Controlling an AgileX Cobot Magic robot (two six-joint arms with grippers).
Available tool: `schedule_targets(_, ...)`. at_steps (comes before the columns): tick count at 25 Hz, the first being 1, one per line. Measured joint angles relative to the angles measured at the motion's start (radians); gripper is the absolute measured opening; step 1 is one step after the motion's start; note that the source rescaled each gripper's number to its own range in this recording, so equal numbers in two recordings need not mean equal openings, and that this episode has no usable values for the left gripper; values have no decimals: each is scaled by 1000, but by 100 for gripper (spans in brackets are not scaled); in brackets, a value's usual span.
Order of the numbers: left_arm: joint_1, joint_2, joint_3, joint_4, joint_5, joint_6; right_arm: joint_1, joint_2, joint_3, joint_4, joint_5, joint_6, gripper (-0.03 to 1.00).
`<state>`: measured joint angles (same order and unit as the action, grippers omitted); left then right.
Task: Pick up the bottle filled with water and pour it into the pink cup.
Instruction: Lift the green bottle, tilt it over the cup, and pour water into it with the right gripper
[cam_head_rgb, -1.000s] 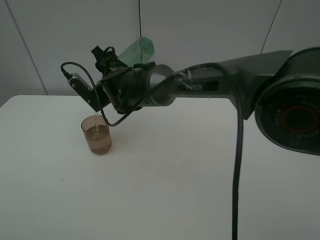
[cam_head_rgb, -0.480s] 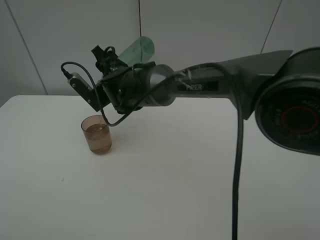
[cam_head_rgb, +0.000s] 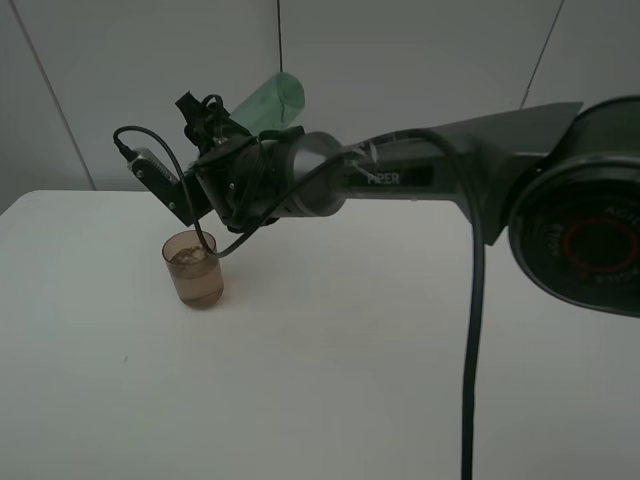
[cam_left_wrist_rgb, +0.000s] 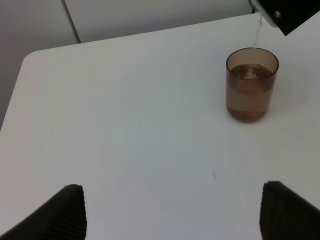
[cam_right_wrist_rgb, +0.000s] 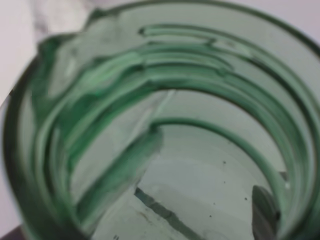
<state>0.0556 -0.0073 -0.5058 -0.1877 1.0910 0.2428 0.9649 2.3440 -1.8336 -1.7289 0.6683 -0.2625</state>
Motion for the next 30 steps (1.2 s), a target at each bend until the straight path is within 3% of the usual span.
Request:
schedule_targets(20,0,0,0,0,0,0,18,0,0,0,23,0,0)
schedule_targets(25,0,0,0,0,0,0,20,0,0,0,27,62,0)
schedule_targets(30,0,0,0,0,0,0,20,0,0,65,27,89,0)
